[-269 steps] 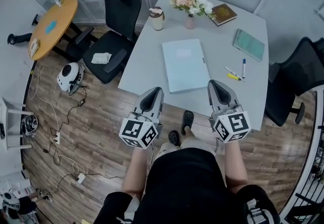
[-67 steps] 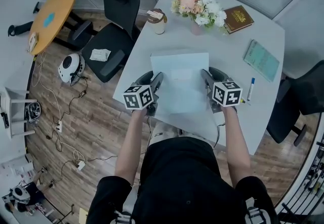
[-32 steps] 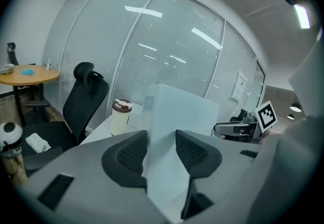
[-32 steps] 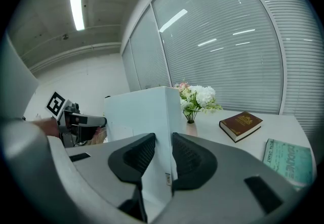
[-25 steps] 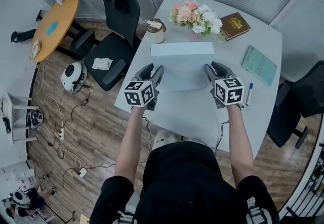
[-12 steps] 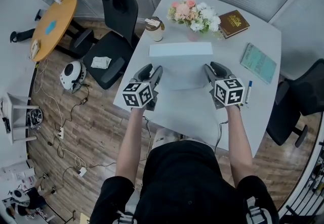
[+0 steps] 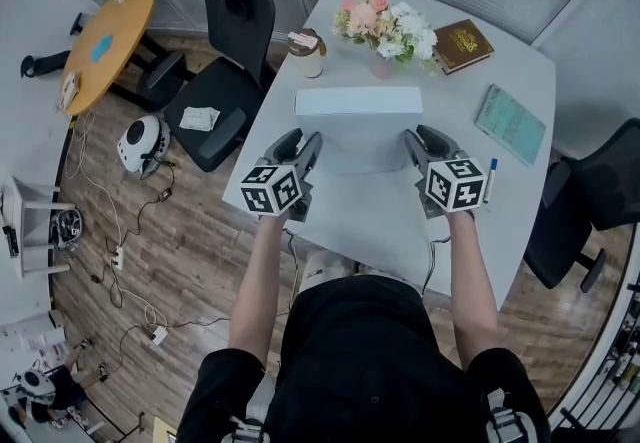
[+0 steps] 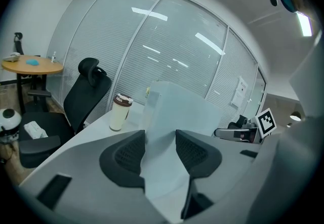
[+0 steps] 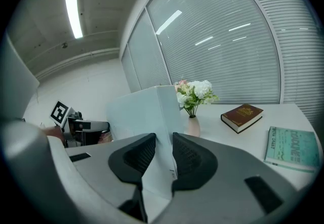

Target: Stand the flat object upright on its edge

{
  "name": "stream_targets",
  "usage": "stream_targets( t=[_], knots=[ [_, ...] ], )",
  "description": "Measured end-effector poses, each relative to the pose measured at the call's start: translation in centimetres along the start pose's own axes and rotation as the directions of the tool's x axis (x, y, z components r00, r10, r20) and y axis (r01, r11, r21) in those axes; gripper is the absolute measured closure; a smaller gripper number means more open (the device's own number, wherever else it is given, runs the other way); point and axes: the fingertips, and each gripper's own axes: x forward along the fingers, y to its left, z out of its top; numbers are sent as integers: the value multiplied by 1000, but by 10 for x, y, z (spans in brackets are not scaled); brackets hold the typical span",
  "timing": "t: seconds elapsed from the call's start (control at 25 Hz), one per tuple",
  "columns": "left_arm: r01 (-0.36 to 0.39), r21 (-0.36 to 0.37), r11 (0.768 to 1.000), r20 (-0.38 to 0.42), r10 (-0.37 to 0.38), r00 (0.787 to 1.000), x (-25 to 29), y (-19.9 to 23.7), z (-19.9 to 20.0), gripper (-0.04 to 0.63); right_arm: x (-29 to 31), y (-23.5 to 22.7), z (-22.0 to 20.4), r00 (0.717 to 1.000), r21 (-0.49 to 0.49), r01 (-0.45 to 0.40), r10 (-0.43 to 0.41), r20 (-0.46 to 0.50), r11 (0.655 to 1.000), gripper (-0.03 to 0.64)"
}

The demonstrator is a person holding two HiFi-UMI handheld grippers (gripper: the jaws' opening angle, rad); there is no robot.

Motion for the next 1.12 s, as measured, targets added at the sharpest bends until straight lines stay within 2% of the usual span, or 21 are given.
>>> stream_targets(
  t=[1.12],
  knots=[
    [-6,14,1000,-51,7,999,-30,-17,-25,407,-27,13,-24,1000,4,-5,5,-24,1000,490]
  ],
)
